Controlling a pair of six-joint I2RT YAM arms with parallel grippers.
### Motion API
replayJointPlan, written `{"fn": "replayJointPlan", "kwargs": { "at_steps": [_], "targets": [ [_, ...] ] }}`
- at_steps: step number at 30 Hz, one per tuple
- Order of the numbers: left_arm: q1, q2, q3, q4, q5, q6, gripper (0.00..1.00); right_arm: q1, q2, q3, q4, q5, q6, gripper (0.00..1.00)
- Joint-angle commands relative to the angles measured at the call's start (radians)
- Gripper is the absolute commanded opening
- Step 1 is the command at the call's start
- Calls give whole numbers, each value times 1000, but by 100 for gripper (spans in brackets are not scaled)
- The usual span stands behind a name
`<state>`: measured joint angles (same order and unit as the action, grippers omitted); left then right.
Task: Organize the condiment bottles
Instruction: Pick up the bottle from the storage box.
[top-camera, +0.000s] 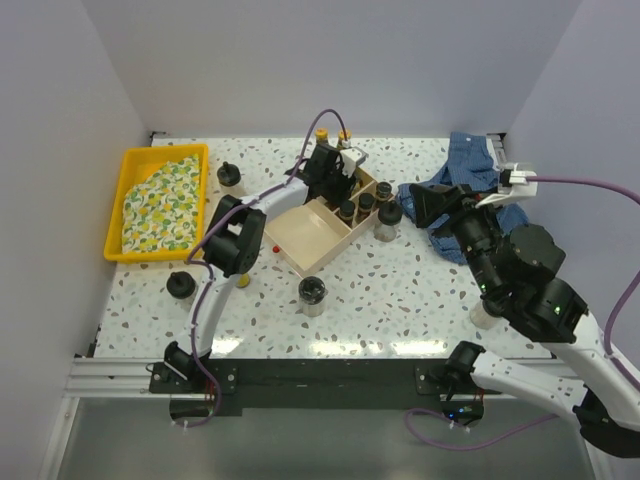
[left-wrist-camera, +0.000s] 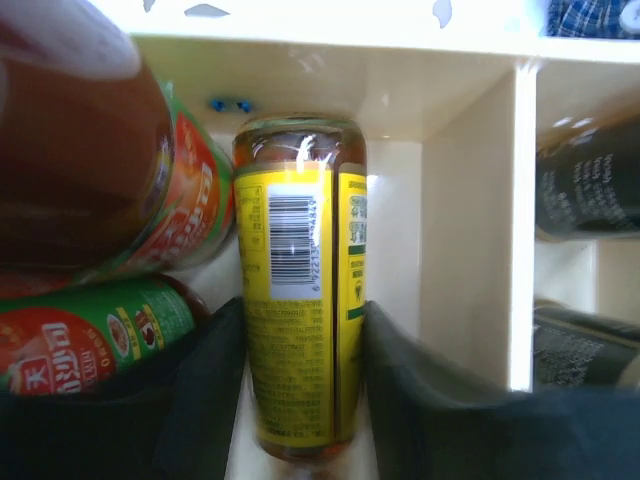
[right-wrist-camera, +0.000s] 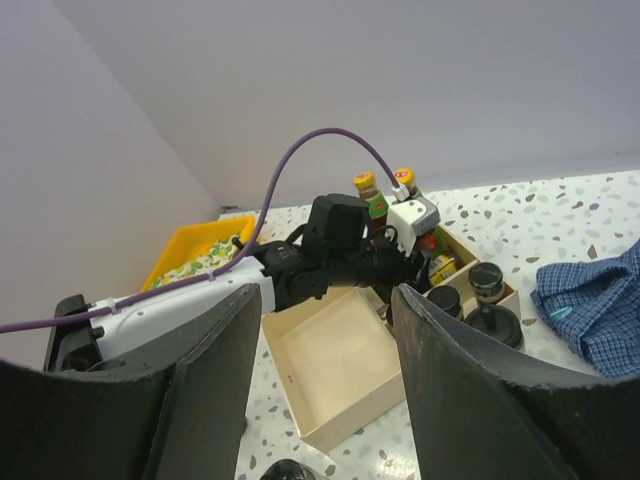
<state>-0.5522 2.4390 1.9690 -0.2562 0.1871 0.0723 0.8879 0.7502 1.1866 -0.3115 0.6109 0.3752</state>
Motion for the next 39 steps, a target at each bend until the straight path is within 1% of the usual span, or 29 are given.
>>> {"fn": "replayJointPlan", "kwargs": {
  "at_steps": [1,2,4,16,23,30,39],
  "targets": [
    [1,11,-1,-83,46,-31,10,0,-8,-1,55,21,-9,59],
    [1,5,-1,-83,49,-32,4,-1,-9,1,55,23,-9,59],
    [1,-17,1,-90,58,-32,0,-1,-15,-1,55,13,-1,59],
    [1,-130,27,-112,34,-48,0,-1,-23,-7,65,3,11,59],
    [1,-149,65,-135,14,-45,0,0,-35,-13,60,12,10,59],
    [2,-166,68,-120,-37,-58,0,-1,-49,-10,38,20,16,59],
    [1,-196,85,-155,-43,-60,0,-1,-46,-30,45,44,13,59]
  ]
}}
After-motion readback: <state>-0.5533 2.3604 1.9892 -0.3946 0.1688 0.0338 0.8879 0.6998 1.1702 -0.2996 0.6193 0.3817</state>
